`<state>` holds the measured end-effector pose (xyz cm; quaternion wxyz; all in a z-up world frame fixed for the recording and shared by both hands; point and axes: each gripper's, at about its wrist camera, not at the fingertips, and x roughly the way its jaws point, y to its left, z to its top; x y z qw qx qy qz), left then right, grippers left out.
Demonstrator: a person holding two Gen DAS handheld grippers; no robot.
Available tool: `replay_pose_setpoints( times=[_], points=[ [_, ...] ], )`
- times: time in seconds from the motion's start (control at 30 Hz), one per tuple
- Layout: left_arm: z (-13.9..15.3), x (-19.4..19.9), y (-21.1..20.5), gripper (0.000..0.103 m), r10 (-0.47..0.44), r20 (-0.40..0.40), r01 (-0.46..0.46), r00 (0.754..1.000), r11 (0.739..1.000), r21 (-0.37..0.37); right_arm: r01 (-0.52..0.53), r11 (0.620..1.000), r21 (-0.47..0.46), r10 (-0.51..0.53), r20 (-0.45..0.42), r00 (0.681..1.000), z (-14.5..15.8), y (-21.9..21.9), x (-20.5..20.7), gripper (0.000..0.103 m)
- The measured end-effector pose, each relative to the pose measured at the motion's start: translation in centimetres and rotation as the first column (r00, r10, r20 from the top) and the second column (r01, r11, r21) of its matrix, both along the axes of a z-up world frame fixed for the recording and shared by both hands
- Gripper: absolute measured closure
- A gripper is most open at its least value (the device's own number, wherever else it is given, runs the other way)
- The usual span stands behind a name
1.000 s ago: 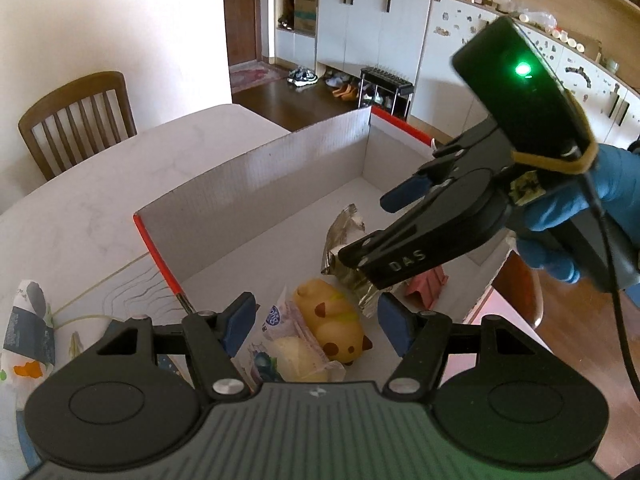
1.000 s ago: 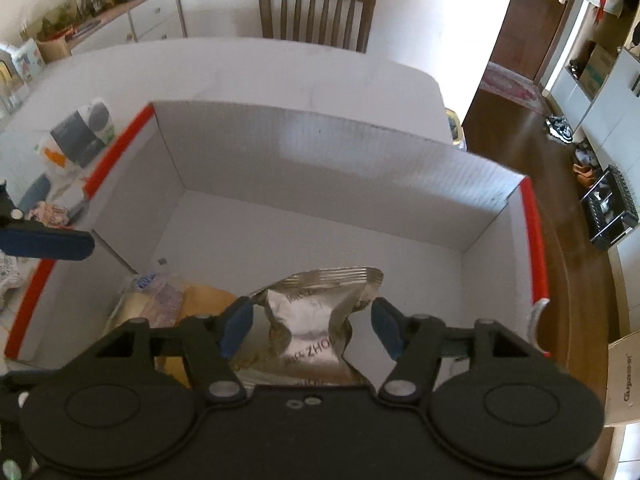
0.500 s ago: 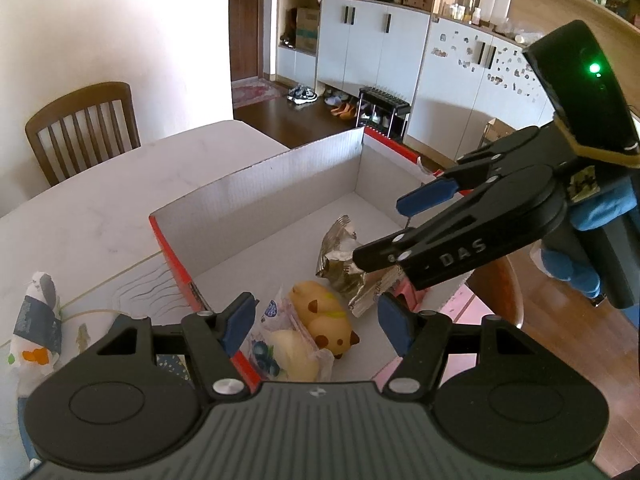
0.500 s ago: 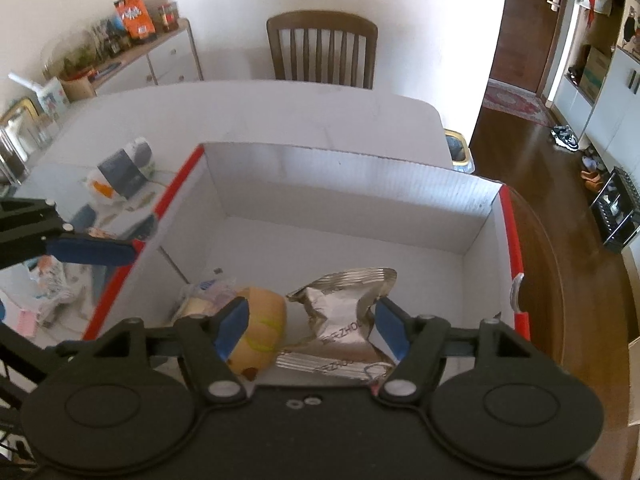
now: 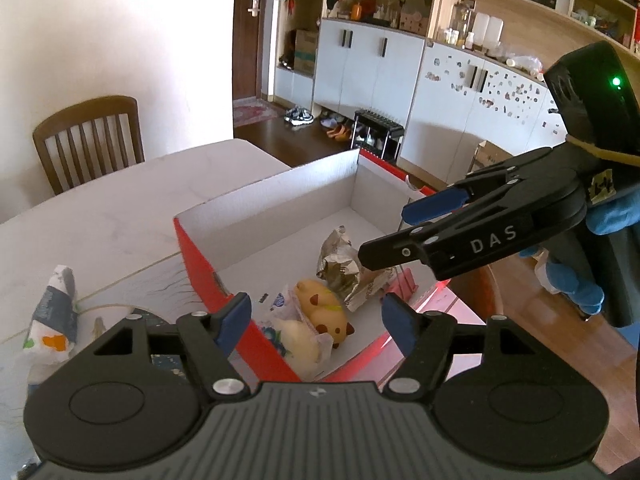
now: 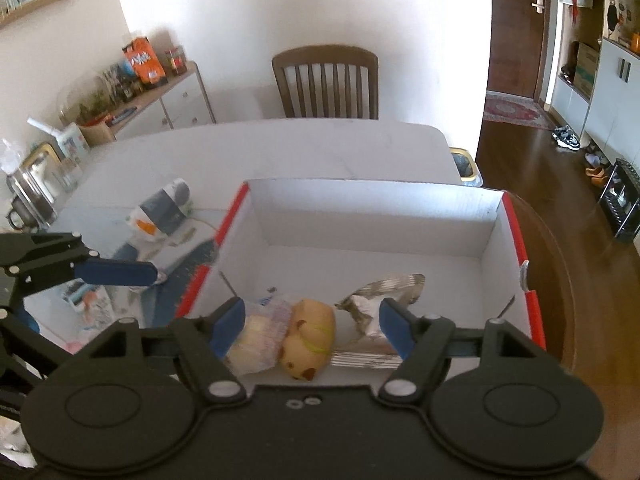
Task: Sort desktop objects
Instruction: 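Open both tools to drop the two snack bags into the box, then move both tools back toward the remaining items on the table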
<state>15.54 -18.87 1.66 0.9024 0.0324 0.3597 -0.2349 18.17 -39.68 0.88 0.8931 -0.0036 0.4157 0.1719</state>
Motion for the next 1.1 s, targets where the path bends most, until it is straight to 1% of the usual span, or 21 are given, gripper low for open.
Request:
replay_pose_setpoints(
  times=[0.2,0.23,0.3,0.43,0.5,0.63,0.7,0.77,0.83,0.87,0.9,1.1],
  points=[
    [0.6,-1.4,2.2,0.031,0.013,0.022,-0.012,1.0,1.0,-0.007,0.012,0.999,0.044,-0.012,0.017,1.0,1.0,1.3,-1.5,0.028],
    [0.7,-1.6,2.7,0.031,0.017,0.024,-0.017,1.0,1.0,-0.014,0.012,0.999,0.047,-0.013,0.02,1.0,1.2,1.6,-1.7,0.028],
    [0.8,-2.1,3.8,0.024,0.029,0.027,-0.029,0.999,0.999,-0.024,0.012,0.998,0.059,-0.013,0.024,1.0,1.4,2.4,-2.1,0.027],
    [1.0,-3.1,5.9,0.024,0.047,0.037,-0.046,0.998,0.998,-0.036,0.006,0.996,0.084,-0.009,0.033,0.999,1.9,4.2,-2.8,0.026],
    [0.9,-3.5,6.9,0.022,0.055,0.039,-0.054,0.998,0.998,-0.042,-0.001,0.996,0.093,-0.002,0.032,0.999,1.9,5.2,-3.1,0.025],
    [0.8,-4.5,9.1,0.02,0.077,0.038,-0.075,0.996,0.996,-0.054,-0.013,0.996,0.09,0.01,0.035,0.999,1.9,7.1,-3.6,0.025],
    [0.6,-5.0,10.2,0.016,0.088,0.036,-0.085,0.996,0.994,-0.061,-0.015,0.996,0.088,0.012,0.037,0.999,1.9,8.1,-3.9,0.025],
    [0.4,-5.6,11.3,0.014,0.095,0.037,-0.093,0.995,0.994,-0.063,-0.017,0.996,0.087,0.014,0.036,0.999,1.8,8.9,-4.2,0.025],
    [0.1,-6.1,12.3,0.011,0.101,0.034,-0.098,0.994,0.993,-0.063,-0.015,0.996,0.087,0.012,0.034,0.999,1.7,9.7,-4.4,0.025],
    [-0.1,-6.3,12.7,0.004,0.103,0.033,-0.101,0.994,0.993,-0.063,-0.015,0.996,0.087,0.012,0.033,0.999,1.6,10.1,-4.5,0.025],
    [-0.2,-6.6,13.1,0.0,0.108,0.035,-0.105,0.994,0.993,-0.061,-0.015,0.996,0.085,0.012,0.032,0.999,1.6,10.5,-4.6,0.025],
    [-0.9,-7.7,16.0,0.0,0.136,0.036,-0.134,0.99,0.989,-0.068,-0.015,0.997,0.081,0.013,0.03,0.999,1.3,12.9,-5.3,0.025]
  ],
)
